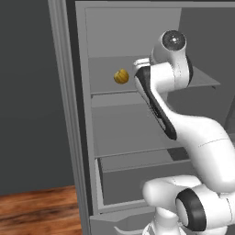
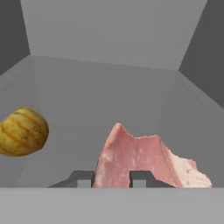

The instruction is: Open the fridge, remove the kiwi, squash, and steak, and place them on any counter.

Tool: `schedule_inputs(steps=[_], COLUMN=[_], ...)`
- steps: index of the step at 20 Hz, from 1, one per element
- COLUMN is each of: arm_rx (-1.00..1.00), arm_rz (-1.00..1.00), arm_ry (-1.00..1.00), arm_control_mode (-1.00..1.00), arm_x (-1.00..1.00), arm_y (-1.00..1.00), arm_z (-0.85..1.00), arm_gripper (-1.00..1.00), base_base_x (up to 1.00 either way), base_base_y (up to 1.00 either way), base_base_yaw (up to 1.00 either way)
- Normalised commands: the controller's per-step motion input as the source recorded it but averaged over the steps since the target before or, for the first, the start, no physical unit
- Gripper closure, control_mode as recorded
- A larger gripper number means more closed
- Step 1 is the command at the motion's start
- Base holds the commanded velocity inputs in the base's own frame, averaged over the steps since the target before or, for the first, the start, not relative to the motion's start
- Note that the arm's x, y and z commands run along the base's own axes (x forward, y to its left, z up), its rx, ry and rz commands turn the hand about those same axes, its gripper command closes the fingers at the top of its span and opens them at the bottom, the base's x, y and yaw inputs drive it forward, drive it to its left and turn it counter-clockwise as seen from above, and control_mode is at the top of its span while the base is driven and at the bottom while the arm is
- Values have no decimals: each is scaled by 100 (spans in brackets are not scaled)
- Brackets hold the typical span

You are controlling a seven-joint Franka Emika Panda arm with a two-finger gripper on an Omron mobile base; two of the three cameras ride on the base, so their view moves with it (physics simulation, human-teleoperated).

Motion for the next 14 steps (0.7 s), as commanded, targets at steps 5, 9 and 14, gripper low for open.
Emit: schedule_inputs(steps=[5, 9, 14], arm_rx=[0, 0, 0], arm_rz=[-10, 0, 0], arm_ry=[0, 0, 0], arm_control_mode=[-100, -100, -100], arm_x=[-89, -90, -77], arm_y=[-2, -8, -2], arm_z=[17, 27, 15], arm_gripper=[100, 100, 100], base_base_x=[0, 0, 0], base_base_y=[0, 0, 0], base_base_yaw=[0, 0, 0])
